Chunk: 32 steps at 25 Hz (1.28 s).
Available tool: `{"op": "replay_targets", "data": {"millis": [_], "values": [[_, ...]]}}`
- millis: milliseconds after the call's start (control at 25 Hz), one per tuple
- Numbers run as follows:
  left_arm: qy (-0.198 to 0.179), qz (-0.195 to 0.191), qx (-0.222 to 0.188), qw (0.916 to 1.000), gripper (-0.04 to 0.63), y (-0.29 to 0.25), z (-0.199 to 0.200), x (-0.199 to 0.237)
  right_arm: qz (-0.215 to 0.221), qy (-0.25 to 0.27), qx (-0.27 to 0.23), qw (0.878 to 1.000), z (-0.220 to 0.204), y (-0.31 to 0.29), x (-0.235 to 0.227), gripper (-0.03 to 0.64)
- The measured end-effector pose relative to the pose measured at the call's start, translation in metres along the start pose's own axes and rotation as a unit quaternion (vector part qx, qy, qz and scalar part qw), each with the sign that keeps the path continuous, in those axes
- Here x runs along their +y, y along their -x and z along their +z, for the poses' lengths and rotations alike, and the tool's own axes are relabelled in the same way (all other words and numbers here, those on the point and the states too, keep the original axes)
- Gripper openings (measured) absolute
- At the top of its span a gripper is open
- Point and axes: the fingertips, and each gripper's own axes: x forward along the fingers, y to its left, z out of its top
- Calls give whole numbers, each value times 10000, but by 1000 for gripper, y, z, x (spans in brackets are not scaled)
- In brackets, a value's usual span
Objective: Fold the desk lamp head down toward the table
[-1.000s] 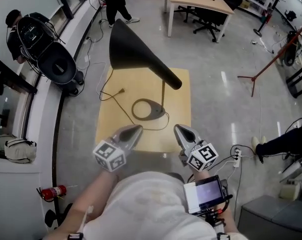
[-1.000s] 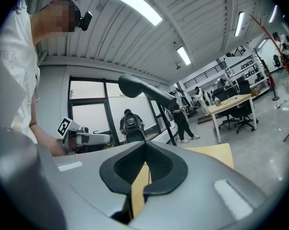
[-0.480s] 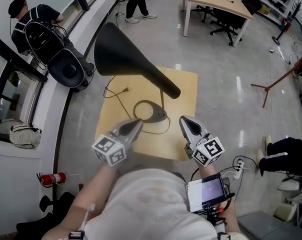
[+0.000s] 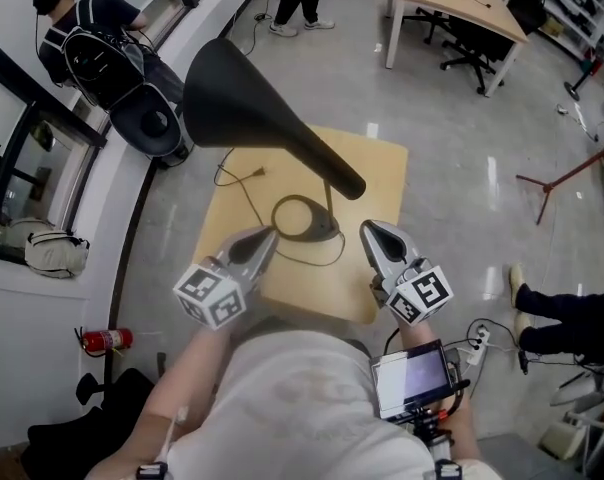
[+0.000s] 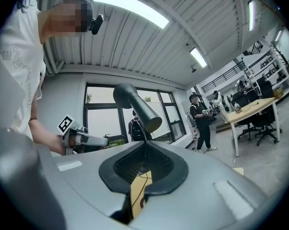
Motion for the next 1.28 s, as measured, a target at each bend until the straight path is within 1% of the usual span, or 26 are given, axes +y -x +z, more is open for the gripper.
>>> {"op": "replay_targets", "data": {"millis": [160, 360, 480, 640, 760, 920, 1080, 1280], "values": [[-142, -89, -171, 9997, 2, 5, 24, 3, -15, 105, -92, 9999, 12, -5, -1, 26], [-458, -243, -445, 9977, 2, 18, 75, 10, -106, 362, -202, 9991, 34, -13, 0, 35], [-635, -303, -579, 9958, 2, 26, 103, 13, -136, 505, -351, 9980, 49, -14, 1, 62], [-785, -412, -579, 9944, 5, 36, 134, 14, -177, 699, -426, 9965, 63, -18, 0, 114], [-985, -508, -573, 9922, 35, 43, 153, 12, -188, 973, -302, 9946, 67, -24, 2, 156], [-1415, -475, -600, 9870, 68, 50, 178, 7, -195, 1385, -44, 9902, 67, -33, 2, 194], [-1769, -433, -661, 9810, 97, 50, 203, 2, -215, 1577, 221, 9870, 66, -43, 2, 223], [-2112, -346, -763, 9738, 114, 49, 223, -10, -249, 1823, 581, 9812, 56, -49, 2, 233]]}}
